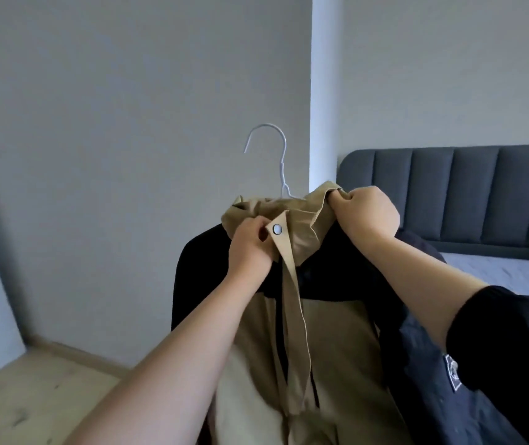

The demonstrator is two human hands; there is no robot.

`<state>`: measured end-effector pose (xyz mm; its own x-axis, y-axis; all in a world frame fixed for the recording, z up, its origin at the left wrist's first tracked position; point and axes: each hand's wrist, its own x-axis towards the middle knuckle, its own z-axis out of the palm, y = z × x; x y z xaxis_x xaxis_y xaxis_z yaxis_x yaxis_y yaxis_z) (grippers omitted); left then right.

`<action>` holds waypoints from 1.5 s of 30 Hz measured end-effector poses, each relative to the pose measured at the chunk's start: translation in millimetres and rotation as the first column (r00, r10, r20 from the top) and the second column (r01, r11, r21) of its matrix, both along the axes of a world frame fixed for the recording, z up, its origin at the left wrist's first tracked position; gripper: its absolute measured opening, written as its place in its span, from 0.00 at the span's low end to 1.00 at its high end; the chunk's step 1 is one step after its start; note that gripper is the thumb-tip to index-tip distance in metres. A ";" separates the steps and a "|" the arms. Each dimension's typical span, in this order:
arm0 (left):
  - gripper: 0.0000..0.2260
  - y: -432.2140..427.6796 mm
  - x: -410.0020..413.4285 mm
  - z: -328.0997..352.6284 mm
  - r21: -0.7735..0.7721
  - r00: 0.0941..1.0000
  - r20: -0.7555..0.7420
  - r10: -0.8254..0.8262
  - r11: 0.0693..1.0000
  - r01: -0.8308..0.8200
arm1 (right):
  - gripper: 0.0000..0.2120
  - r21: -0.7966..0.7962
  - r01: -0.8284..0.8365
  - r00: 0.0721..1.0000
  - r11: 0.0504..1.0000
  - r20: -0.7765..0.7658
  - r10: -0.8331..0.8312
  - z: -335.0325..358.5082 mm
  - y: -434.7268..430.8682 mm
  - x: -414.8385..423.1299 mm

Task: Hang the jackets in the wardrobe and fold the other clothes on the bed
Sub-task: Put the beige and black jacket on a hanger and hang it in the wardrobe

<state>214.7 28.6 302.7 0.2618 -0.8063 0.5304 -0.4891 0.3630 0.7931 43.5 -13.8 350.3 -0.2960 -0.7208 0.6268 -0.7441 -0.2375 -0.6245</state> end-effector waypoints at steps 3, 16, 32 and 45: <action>0.14 17.1 28.9 55.1 -0.080 0.992 0.119 0.035 0.996 -0.025 | 0.22 -0.123 -0.024 0.999 0.992 0.033 0.029 46.9 8.8 22.6; 0.19 98.2 198.0 184.9 0.307 0.806 0.556 0.203 0.851 -0.426 | 0.24 -0.243 -0.402 0.880 0.883 0.162 0.446 90.4 11.5 144.6; 0.22 94.4 279.1 150.8 0.163 0.824 0.012 0.566 0.812 -0.560 | 0.46 -0.041 -0.879 0.434 0.475 0.345 0.833 28.1 65.7 256.9; 0.08 100.8 279.0 131.5 0.235 0.870 -0.259 0.419 0.901 -0.364 | 0.22 -0.211 -0.636 0.649 0.742 -0.667 0.367 -4.1 71.5 264.5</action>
